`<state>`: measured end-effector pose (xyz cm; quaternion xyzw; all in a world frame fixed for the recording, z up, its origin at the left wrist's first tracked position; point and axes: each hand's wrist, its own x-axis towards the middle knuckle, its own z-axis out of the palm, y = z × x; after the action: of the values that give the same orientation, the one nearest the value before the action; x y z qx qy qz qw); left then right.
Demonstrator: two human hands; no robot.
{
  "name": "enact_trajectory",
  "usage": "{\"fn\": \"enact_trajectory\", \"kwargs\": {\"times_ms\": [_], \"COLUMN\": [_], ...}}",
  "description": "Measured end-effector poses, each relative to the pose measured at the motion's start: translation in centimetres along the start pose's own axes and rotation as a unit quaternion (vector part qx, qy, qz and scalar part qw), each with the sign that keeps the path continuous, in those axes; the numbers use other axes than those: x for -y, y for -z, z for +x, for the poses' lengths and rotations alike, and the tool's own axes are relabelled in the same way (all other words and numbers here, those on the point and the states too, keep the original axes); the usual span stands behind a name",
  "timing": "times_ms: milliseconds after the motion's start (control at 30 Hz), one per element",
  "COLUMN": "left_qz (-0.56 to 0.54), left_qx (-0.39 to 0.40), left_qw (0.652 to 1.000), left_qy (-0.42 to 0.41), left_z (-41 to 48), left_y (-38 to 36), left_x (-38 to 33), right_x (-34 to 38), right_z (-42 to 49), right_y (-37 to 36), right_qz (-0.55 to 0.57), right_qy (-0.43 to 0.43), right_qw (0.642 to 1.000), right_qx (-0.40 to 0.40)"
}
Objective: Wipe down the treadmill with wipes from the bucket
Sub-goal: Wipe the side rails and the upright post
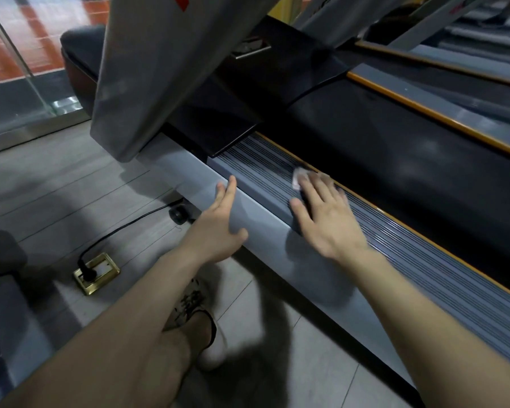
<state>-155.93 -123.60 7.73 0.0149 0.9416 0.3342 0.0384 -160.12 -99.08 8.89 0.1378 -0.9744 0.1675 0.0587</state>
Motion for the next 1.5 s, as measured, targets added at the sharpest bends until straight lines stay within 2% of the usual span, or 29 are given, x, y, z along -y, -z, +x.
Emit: {"fn": "enact_trajectory", "kwargs": {"times_ms": [133, 233, 300, 467, 567, 667, 767, 867, 967, 1067, 1133, 1200, 1333, 1500], "left_qz": [0.030, 0.038, 0.030, 0.050, 0.081, 0.099, 0.111, 0.132, 0.141, 0.036, -0.093, -0.160, -0.214, -0.210], "left_qx": [-0.035, -0.107, -0.118, -0.096, -0.083, -0.018, 0.040, 0.052, 0.026, 0.013, 0.012, 0.030, 0.075, 0.071], "left_qw": [0.999, 0.993, 0.993, 0.993, 0.993, 0.994, 0.989, 0.983, 0.983, 0.995, 0.993, 0.984, 0.972, 0.974], "left_qy": [0.011, -0.007, 0.002, 0.043, 0.024, -0.052, -0.094, -0.114, -0.111, -0.094, -0.078, -0.073, -0.069, -0.055], "left_z": [0.1, 0.3, -0.1, -1.1, -1.2, -1.6, -2.6, -3.2, -3.8, -4.8, -5.9, -6.5, -6.6, -6.6], "left_y": [0.6, 1.1, 1.1, 0.2, -0.6, -2.2, -3.7, -4.6, -4.3, -3.2, -2.7, -2.5, -3.0, -3.9], "left_x": [0.1, 0.3, 0.0, -2.0, -3.8, -5.7, -7.3, -8.2, -8.9, -10.2, -11.2, -11.7, -11.4, -11.8], "right_x": [-5.1, -5.9, -5.5, -5.5, -6.5, -7.5, -7.8, -6.5, -4.2, -2.2, -1.4, -1.3, -1.6, -2.1], "right_z": [-9.3, -13.8, -14.6, -13.0, -12.9, -13.4, -13.3, -14.2, -14.3, -13.0, -12.8, -13.1, -13.8, -14.5], "right_y": [1.7, 2.3, 2.1, 2.7, 3.9, 5.3, 6.8, 7.5, 7.4, 7.3, 7.2, 7.1, 6.7, 6.3], "right_qz": [0.015, 0.018, 0.018, -0.016, -0.035, -0.067, -0.084, -0.003, 0.137, 0.278, 0.320, 0.350, 0.383, 0.385], "right_qy": [-0.070, -0.077, -0.074, -0.034, 0.002, 0.053, 0.090, 0.060, -0.035, -0.097, -0.109, -0.118, -0.126, -0.124], "right_qw": [0.997, 0.997, 0.995, 0.990, 0.994, 0.995, 0.992, 0.996, 0.988, 0.955, 0.941, 0.929, 0.915, 0.914], "right_qx": [-0.015, -0.027, -0.057, -0.135, -0.100, -0.057, -0.037, -0.065, -0.063, -0.032, -0.031, -0.022, 0.014, 0.035]}}
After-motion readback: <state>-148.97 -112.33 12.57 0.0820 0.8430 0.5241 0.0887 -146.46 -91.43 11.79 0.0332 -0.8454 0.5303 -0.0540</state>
